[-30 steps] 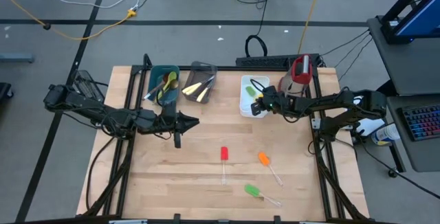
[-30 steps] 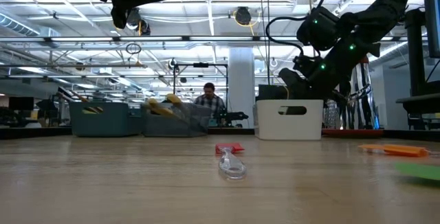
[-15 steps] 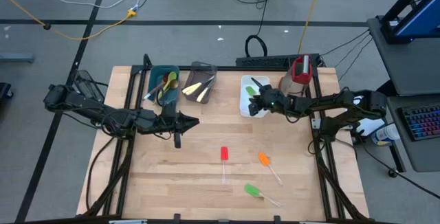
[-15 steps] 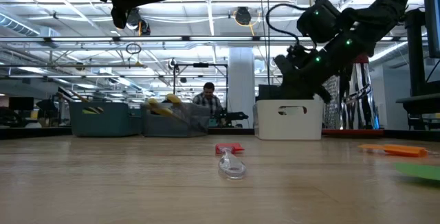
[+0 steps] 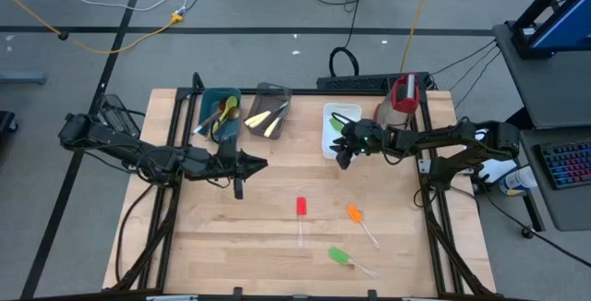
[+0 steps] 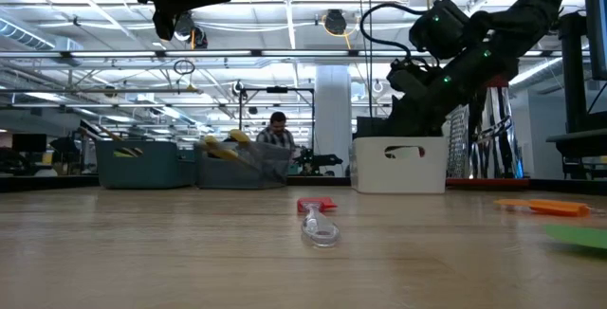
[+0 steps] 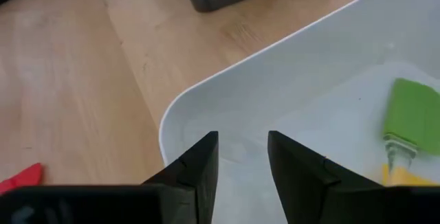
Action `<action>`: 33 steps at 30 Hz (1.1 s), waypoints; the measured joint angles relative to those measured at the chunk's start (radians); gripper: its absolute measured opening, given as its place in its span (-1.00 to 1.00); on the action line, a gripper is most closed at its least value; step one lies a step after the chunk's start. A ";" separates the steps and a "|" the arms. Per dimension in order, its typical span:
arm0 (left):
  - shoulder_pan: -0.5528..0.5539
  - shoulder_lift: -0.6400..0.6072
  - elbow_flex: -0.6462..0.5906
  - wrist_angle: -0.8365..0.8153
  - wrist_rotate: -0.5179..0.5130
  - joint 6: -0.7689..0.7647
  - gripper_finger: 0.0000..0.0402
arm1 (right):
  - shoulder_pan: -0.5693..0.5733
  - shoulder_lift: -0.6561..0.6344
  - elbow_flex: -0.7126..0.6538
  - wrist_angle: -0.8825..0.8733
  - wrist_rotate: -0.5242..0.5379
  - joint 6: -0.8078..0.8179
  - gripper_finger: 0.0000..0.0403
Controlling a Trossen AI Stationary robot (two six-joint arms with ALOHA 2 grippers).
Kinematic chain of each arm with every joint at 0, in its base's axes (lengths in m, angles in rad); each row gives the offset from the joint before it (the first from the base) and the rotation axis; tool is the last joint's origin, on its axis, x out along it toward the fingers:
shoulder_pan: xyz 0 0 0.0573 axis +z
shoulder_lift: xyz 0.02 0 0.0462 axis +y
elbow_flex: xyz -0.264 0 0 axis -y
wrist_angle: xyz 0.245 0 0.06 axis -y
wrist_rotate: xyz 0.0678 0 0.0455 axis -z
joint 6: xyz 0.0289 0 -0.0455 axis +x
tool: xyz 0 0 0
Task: Pick & Place Kitchen Items
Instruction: Put the orange spatula into the white bin
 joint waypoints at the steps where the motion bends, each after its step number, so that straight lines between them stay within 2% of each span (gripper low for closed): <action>1: 0.000 0.000 0.000 0.000 0.000 0.000 -0.78 | 0.000 0.000 0.001 -0.009 0.010 0.001 -0.39; 7: 0.000 0.000 0.000 0.001 -0.001 0.000 -0.78 | -0.019 0.000 0.001 -0.058 0.054 -0.010 -0.40; 14: 0.001 0.000 0.000 0.013 -0.002 0.002 -0.78 | -0.050 -0.001 0.001 -0.176 0.048 -0.021 -0.40; 19: 0.001 0.000 0.000 0.019 -0.027 0.020 -0.78 | -0.051 -0.001 0.001 -0.175 0.058 -0.047 -0.40; 25: 0.002 0.000 0.000 0.018 -0.054 0.021 -0.78 | -0.052 0.002 -0.003 -0.045 0.210 -0.112 -0.40; 27: 0.002 0.000 0.000 0.018 -0.054 0.021 -0.78 | -0.052 0.001 -0.001 0.007 0.195 -0.113 -0.40; 33: 0.001 0.000 0.000 0.018 -0.054 0.031 -0.78 | -0.053 0.002 -0.002 0.005 -0.023 -0.127 -0.40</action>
